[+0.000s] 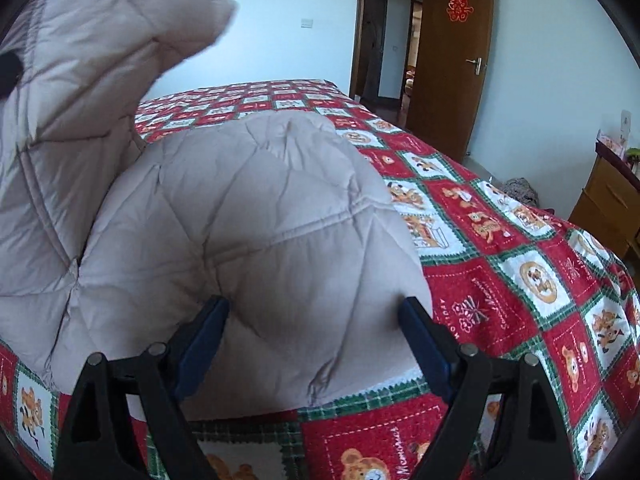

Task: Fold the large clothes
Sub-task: 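Grasp the jacket end with the left gripper and lift it while the right gripper holds the bundle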

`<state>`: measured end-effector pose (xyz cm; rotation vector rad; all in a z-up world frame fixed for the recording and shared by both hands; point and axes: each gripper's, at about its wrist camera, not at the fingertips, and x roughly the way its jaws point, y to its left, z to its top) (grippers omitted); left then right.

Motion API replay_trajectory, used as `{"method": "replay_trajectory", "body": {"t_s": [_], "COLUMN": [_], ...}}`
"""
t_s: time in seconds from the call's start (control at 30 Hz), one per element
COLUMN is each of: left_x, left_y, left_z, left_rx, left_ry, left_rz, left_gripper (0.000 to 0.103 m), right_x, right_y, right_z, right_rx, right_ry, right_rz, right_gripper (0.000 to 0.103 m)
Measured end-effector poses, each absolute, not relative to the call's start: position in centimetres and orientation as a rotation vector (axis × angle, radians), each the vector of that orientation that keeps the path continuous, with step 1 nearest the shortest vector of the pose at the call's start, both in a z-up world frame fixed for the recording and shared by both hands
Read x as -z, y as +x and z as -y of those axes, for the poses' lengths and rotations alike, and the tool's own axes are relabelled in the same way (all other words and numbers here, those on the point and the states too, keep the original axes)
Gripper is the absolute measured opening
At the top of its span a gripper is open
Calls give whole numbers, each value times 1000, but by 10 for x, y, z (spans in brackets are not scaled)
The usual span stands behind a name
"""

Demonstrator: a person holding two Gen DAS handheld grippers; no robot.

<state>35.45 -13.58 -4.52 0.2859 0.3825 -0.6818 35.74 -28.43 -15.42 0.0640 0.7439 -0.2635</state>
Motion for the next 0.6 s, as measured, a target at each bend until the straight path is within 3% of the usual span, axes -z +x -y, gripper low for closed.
{"method": "replay_trajectory", "body": {"t_s": [0.23,0.43,0.6], "left_x": [70,84,63], "left_y": [358,363,333], "left_z": [177,185,176], "left_rx": [816,842,799], "left_ry": [272,282,301], "left_rz": [-471,-482,-374], "left_gripper": [20,28,62], "right_x": [150,154,159], "right_y": [339,335,337], "right_z": [314,323,324], "right_rx": [313,330,332], "right_ry": [149,165,166], "right_rz": [-730,-728,-722], "right_gripper": [88,88,88]}}
